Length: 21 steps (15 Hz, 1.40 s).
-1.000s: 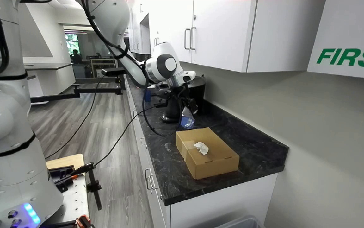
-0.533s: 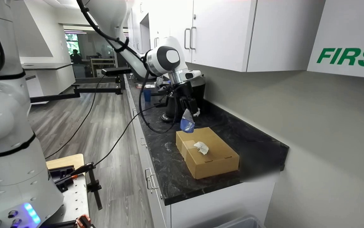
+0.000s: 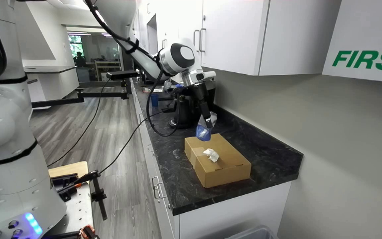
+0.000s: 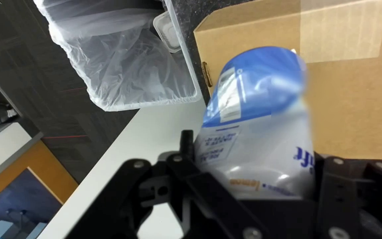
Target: Put the blue can in the bin, place the white paper from the top of the box in the bin
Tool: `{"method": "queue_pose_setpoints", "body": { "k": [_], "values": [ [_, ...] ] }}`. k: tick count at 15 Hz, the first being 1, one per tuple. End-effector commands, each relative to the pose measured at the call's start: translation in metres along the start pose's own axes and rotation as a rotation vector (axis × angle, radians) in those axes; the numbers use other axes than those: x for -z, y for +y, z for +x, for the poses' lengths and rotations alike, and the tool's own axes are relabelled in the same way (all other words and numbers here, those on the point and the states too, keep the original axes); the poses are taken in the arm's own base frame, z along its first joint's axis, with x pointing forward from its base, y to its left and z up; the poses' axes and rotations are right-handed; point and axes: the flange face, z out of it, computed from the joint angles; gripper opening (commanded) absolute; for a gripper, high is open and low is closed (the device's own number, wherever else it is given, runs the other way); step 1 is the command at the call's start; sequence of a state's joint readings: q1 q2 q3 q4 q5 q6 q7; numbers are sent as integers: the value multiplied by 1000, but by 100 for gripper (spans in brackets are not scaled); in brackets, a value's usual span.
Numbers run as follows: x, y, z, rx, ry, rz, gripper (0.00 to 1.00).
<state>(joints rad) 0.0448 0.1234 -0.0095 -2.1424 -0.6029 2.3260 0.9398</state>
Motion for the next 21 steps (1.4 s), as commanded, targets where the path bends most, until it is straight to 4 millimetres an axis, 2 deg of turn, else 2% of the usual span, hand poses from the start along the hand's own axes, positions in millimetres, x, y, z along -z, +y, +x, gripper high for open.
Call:
{"method": "queue_pose_setpoints", "body": {
  "k": [1, 4, 7, 12, 15, 16, 21],
  "values": [
    [11, -2, 0, 18, 2, 31, 39],
    [19, 3, -7, 40, -22, 59, 39],
    [35, 15, -6, 58, -3, 66, 39],
    [53, 41, 1, 45, 21, 52, 39],
    [55, 58, 6, 14, 26, 24, 39],
    [61, 73, 9, 5, 26, 18, 39],
    [73, 95, 16, -25, 22, 9, 39]
  ]
}}
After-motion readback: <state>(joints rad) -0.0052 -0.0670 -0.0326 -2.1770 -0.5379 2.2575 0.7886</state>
